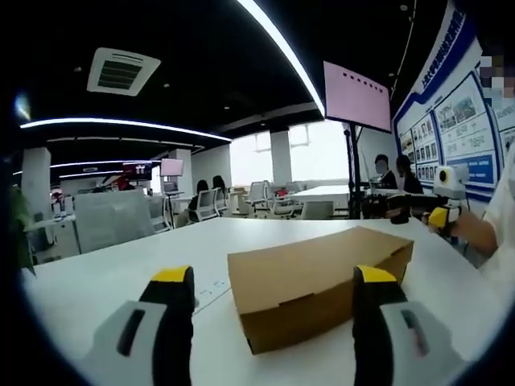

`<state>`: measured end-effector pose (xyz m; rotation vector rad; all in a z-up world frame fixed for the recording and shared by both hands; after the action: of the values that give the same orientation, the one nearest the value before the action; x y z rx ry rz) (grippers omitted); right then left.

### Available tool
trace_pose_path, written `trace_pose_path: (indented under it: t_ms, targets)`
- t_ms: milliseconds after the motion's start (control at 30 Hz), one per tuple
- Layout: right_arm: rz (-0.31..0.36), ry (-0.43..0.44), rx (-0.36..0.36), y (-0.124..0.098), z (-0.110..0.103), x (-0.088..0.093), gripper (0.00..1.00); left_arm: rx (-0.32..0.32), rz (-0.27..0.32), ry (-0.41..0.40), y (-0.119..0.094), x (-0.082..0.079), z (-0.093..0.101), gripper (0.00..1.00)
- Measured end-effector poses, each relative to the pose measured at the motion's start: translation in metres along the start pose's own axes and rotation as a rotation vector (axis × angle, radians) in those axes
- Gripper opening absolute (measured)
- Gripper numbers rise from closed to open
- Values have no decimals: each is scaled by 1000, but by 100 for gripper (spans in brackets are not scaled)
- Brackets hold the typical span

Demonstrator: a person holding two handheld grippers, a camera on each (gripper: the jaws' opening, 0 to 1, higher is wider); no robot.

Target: Operate the shoe box by opening the lid, removing the specified soft item, and placing it in the target area until the item is outside and the box remains undamaged.

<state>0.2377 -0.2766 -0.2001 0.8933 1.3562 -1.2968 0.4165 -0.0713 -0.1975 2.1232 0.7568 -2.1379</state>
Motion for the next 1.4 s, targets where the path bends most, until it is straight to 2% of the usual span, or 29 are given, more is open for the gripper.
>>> trace_pose_path:
  t_ms: [67, 167, 300, 367, 467, 933, 1000, 1067, 1133, 1233, 1333, 1367, 1400]
  targets:
    - [-37, 2, -40, 7, -9, 7, 99, -2, 17, -2, 4, 0, -2, 82]
    - [-31, -5, -22, 10, -10, 9, 99, 0, 18, -4, 13, 4, -1, 81]
    - [-45, -10, -7, 14, -7, 12, 99, 21, -44, 18, 25, 17, 5, 82]
    - [-50, -1, -3, 15, -5, 13, 99, 20, -51, 23, 30, 19, 8, 84]
    - [-55, 5, 0, 14, -5, 17, 99, 24, -55, 28, 33, 22, 9, 86]
    - [-107, 19, 5, 25, -9, 33, 97, 34, -75, 28, 44, 31, 10, 85]
    - [-83, 56, 31, 23, -4, 32, 91, 34, -83, 33, 46, 34, 10, 85]
    - [-85, 64, 36, 24, -2, 33, 92, 35, -83, 28, 46, 35, 10, 85]
    - [-110, 69, 23, 29, -4, 38, 93, 48, -69, 13, 48, 35, 10, 84]
    - [-128, 51, 23, 33, -9, 44, 93, 60, -80, 23, 49, 38, 14, 78]
    - [-148, 34, 19, 37, -13, 48, 92, 54, -79, 6, 50, 38, 12, 80]
    - [-183, 31, 18, 39, -14, 52, 92, 62, -69, -7, 50, 38, 15, 81]
    - [-187, 24, 22, 39, -14, 52, 93, 70, -62, -13, 50, 37, 16, 81]
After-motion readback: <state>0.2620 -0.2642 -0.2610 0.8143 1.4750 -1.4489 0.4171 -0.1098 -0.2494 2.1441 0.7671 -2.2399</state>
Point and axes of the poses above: the point that each gripper's makers call its tool centre point, and the gripper's own axes: y roughly forward along the fingers, z roughly to its right, x roughly out of its underside, the point moved 1 cm from there along -y, roughly backward along the fingers, and after that the axes turned 15 degrees about -z, right-handed, at the moved point
